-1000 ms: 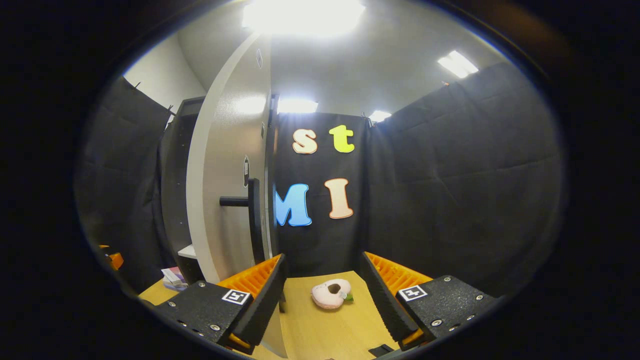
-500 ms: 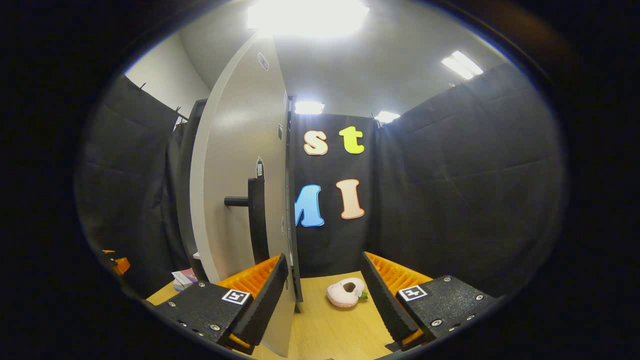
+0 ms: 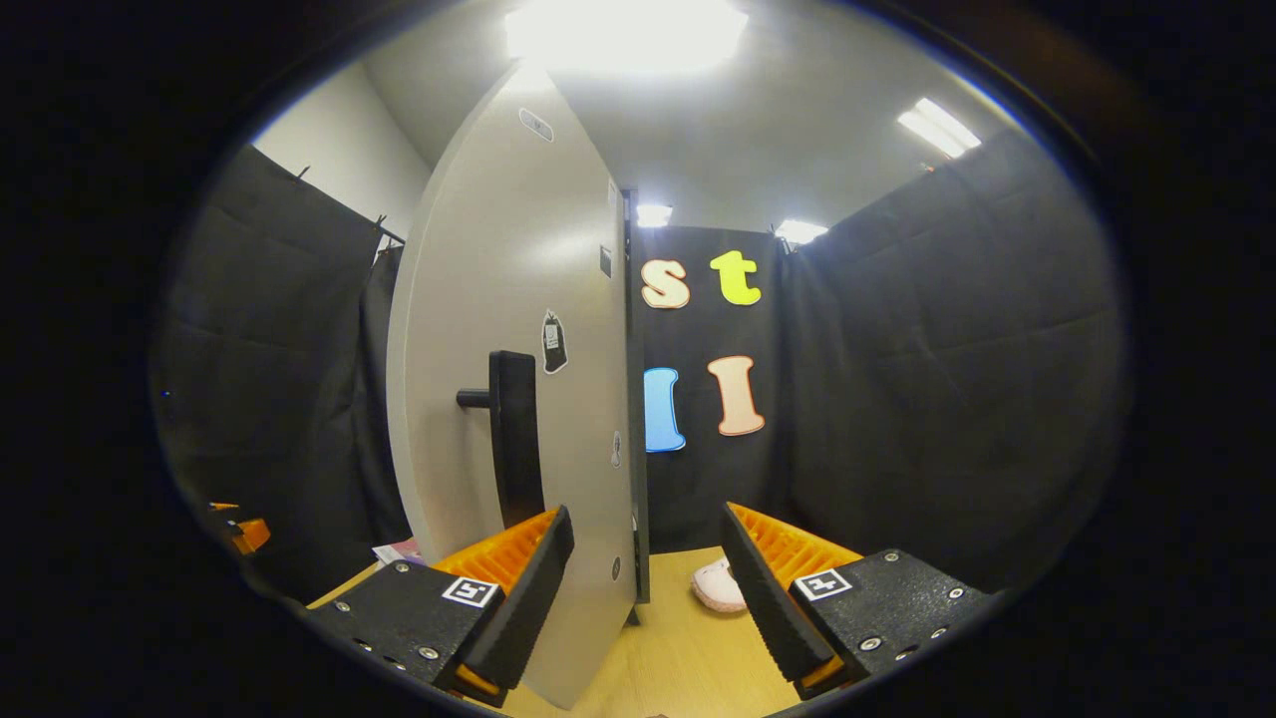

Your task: Open the cabinet door with the right hand, grasp the bottle in the cabinet with the left hand and place it on the coaster, then close the cabinet door with the right hand.

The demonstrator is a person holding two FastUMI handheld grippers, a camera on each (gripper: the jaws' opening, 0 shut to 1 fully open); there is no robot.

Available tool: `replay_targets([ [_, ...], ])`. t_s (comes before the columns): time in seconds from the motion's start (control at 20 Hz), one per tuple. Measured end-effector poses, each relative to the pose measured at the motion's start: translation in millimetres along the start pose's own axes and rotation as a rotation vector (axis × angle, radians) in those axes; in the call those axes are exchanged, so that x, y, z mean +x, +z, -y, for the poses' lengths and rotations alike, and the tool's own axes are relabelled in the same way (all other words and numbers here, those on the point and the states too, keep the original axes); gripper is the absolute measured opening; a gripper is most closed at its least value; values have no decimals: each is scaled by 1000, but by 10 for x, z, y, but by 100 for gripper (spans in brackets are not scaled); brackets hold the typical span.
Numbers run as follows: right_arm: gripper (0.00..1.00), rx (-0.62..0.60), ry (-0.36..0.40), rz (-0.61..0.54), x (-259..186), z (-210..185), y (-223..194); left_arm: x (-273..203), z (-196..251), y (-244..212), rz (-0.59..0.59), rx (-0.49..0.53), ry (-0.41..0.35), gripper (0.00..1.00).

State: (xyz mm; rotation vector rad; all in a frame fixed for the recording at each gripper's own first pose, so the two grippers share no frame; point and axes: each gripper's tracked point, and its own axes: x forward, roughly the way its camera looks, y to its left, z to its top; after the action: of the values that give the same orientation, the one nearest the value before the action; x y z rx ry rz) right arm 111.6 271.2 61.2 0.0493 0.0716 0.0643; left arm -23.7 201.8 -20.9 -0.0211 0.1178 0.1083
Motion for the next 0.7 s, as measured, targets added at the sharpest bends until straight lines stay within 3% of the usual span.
replay_targets([
  [0.7,92,14,112,-1,104,-385,-47,-50,-502,-113,-5,-14,73,87],
])
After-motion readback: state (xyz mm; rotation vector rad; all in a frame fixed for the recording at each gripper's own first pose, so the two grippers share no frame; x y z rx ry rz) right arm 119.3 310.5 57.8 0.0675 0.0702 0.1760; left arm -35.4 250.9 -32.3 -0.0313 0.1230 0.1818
